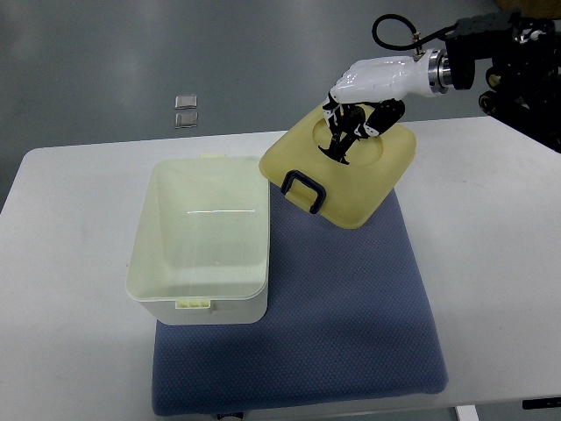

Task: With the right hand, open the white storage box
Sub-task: 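Lower the held lid onto the mat beside the box, then release the lid handle and raise the right hand away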

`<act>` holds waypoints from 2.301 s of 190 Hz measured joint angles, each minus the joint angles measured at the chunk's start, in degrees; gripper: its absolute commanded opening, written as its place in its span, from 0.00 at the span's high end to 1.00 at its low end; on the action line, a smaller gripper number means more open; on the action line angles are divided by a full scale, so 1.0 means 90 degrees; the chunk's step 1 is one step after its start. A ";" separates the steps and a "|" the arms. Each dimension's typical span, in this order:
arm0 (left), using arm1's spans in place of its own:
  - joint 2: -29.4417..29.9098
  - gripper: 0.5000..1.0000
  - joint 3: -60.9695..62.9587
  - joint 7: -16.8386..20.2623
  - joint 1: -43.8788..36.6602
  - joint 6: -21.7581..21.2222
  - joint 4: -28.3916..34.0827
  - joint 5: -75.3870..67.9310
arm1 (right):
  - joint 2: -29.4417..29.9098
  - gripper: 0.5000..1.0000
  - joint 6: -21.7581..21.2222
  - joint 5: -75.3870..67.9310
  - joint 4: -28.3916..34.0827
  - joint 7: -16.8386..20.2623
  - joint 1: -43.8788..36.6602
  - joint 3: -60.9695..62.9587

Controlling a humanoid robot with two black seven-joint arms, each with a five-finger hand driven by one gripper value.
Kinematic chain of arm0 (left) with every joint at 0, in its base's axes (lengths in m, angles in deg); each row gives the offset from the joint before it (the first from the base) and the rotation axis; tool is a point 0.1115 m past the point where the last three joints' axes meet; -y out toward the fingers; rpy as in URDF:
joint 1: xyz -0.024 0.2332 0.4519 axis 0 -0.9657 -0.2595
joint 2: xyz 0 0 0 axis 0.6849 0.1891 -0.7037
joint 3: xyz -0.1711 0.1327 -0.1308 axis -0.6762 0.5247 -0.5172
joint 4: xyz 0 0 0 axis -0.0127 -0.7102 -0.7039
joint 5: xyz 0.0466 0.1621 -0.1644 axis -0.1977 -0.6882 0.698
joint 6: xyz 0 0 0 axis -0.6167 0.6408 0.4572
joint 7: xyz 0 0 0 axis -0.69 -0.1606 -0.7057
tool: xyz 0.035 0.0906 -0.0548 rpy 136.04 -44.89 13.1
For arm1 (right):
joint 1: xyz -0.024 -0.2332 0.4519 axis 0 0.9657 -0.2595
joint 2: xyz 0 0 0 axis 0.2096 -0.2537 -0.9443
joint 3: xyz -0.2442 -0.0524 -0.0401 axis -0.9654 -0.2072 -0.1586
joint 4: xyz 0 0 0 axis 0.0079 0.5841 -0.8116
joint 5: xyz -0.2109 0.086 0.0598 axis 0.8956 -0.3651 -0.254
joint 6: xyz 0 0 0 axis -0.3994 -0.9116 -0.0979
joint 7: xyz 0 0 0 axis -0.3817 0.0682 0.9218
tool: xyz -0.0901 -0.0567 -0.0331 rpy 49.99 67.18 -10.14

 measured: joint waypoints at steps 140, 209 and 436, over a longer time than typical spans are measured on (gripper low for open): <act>0.0000 0.00 -0.0001 0.0003 0.0000 0.0000 0.0000 -0.0004 | 0.0013 1.00 0.0300 -0.0033 -0.0889 0.0000 0.0513 0.0031; 0.0000 0.00 -0.0001 0.0000 -0.0001 0.0000 0.0000 -0.0001 | 0.0119 1.00 0.0331 -0.0028 -0.0620 0.0000 0.0872 0.0027; 0.0000 0.00 0.0000 0.0003 0.0000 0.0000 0.0000 -0.0001 | 0.0257 0.17 0.0264 -0.0254 0.0041 -0.0001 0.1402 -0.0071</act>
